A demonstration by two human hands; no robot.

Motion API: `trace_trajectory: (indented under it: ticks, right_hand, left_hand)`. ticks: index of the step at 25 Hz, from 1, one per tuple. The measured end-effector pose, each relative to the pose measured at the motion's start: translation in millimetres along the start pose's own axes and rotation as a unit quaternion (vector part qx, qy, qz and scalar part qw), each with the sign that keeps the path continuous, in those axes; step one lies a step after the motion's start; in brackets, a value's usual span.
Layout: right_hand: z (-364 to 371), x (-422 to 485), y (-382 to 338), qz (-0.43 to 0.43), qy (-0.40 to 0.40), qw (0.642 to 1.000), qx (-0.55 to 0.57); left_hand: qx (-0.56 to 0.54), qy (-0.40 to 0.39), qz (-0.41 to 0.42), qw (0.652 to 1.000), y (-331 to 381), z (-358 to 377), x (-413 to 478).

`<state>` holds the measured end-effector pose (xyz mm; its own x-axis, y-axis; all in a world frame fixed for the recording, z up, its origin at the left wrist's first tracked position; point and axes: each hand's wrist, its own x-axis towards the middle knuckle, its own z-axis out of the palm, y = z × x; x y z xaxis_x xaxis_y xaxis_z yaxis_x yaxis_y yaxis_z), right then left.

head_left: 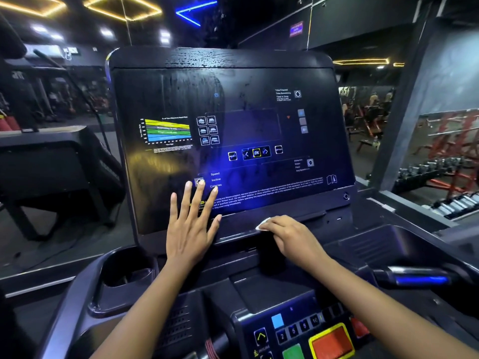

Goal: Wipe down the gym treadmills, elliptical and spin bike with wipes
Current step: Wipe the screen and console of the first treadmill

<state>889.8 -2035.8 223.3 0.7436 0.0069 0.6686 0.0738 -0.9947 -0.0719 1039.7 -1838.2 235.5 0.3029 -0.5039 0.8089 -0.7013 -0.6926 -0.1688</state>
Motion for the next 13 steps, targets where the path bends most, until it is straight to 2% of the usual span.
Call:
trace_trajectory:
  ticks: [5, 8, 11, 13]
  right_hand:
    - [-35, -19, 57, 0.056, 0.029, 0.997, -0.050]
    - [-46, -19, 78, 0.148, 0.104, 0.981, -0.065]
    - [-38, -4, 69, 0.264, 0.143, 0.953, -0.037]
    - [-20, 2, 44, 0.269, 0.137, 0.953, -0.019]
  left_hand:
    - [0.016, -0.011, 0.002, 1.000, 1, 1, 1]
    - [0.019, -0.011, 0.003, 1.000, 2, 1, 0]
    - [0.027, -0.014, 0.001, 1.000, 1, 2, 1]
    - [0.029, -0.015, 0.000, 0.999, 2, 1, 0]
